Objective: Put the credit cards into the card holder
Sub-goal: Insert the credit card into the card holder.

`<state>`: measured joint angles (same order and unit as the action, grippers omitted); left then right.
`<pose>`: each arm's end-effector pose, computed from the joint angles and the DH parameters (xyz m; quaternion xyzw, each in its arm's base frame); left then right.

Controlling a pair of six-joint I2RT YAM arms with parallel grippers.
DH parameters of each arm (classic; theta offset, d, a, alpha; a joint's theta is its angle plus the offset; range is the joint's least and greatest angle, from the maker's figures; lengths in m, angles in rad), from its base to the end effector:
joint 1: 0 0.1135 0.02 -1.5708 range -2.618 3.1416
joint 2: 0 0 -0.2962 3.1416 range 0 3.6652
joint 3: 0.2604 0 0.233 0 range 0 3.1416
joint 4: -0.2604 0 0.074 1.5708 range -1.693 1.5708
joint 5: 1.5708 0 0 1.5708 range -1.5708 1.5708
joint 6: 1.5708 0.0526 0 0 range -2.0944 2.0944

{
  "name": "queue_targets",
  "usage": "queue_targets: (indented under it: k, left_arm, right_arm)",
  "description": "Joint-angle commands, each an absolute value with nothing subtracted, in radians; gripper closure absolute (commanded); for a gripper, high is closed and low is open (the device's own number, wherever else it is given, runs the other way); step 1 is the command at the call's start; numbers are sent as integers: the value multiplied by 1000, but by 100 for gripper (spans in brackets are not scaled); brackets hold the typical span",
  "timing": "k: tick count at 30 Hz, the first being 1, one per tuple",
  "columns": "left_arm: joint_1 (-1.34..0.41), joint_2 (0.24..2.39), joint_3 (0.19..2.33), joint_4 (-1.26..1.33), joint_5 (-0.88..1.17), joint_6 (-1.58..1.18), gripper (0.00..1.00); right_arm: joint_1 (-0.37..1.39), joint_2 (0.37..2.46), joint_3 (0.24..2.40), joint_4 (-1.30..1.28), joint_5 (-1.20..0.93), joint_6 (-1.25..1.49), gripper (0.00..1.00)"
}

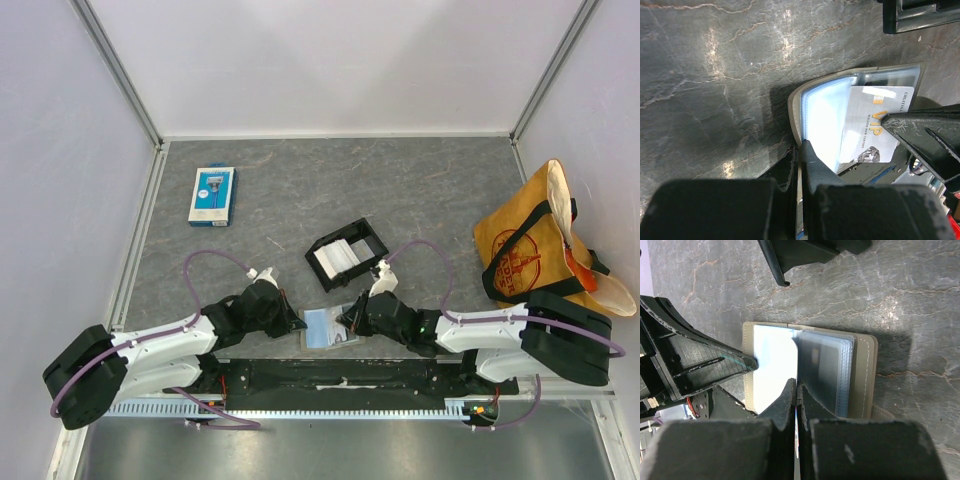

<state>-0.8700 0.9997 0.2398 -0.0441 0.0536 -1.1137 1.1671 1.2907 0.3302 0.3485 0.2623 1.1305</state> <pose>0.0960 -0.1182 0.1600 -0.1027 0.9214 -0.3266 0.1838 0.0984 0.1955 0.1763 0.0442 0.8806 0.3696 0.2932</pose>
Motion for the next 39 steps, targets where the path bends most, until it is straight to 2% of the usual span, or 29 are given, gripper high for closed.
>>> queue_targets:
  k: [1, 6, 15, 33, 39]
  left_arm:
    - [-867, 1006, 236, -38, 31, -1086, 98]
    - [-867, 986, 232, -52, 26, -1085, 98]
    - [-867, 988, 230, -51, 28, -1081, 98]
    - [-867, 986, 235, -67, 12, -1094, 98]
    - [-867, 986, 236, -66, 14, -1095, 98]
  right_arm:
    - [1152, 1287, 304, 328, 261, 1111, 100]
    - [1114, 1246, 284, 316, 273, 1094, 100]
    - [1097, 1344, 299, 399, 166, 1075, 100]
    - [1097, 1227, 281, 423, 156, 1126, 100]
    - [1097, 1256, 276, 422, 161, 1135, 100]
